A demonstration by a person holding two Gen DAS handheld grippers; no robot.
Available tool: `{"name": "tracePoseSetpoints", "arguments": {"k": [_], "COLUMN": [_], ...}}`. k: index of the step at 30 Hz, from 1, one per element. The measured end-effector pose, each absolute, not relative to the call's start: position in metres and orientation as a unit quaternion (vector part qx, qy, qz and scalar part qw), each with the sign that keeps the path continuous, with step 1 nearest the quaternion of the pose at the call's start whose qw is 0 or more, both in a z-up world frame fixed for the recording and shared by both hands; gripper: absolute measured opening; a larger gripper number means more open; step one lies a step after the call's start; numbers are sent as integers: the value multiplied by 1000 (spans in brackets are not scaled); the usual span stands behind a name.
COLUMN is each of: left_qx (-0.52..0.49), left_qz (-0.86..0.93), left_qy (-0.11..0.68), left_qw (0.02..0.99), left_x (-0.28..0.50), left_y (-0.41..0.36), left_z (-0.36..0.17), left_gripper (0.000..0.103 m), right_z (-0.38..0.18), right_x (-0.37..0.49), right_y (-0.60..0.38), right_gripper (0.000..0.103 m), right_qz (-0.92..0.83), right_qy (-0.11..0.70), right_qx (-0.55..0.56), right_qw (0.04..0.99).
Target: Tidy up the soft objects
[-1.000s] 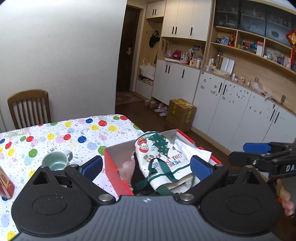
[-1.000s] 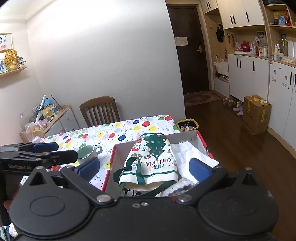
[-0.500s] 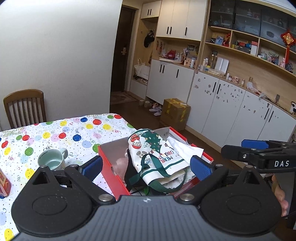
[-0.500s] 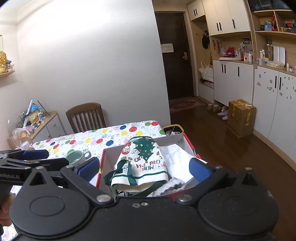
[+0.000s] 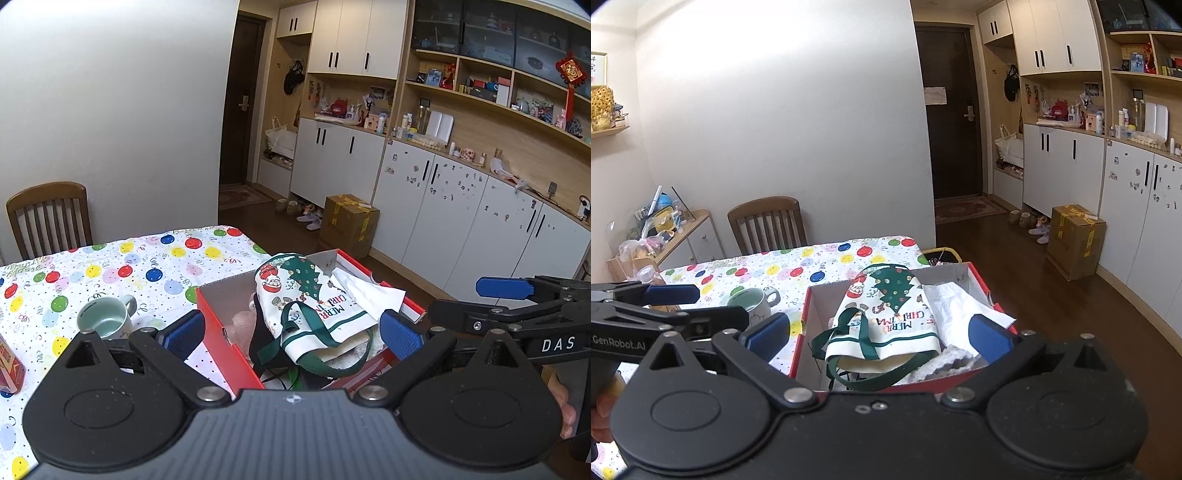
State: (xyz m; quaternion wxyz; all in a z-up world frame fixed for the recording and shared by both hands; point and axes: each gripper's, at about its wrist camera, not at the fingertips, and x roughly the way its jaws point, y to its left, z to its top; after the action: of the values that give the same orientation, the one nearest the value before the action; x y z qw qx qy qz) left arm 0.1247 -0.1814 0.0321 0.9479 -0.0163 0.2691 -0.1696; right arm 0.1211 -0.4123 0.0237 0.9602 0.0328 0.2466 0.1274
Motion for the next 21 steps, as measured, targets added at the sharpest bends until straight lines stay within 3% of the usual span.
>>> {"name": "tracePoseSetpoints", "arguments": {"k": [21], "left_qx": [-16], "left_qz": [-175], "left_qy": [271], "left_qw": [946], "left_x": [121], "left_y": [-176], "left_z": [33], "left_gripper": [101], "right_z": [25], "right_x": [118], "right_y": [-410], "right_gripper": [103], "right_qz": [126], "right_qy": [248], "right_qx": [34], "right_qw": [960]}}
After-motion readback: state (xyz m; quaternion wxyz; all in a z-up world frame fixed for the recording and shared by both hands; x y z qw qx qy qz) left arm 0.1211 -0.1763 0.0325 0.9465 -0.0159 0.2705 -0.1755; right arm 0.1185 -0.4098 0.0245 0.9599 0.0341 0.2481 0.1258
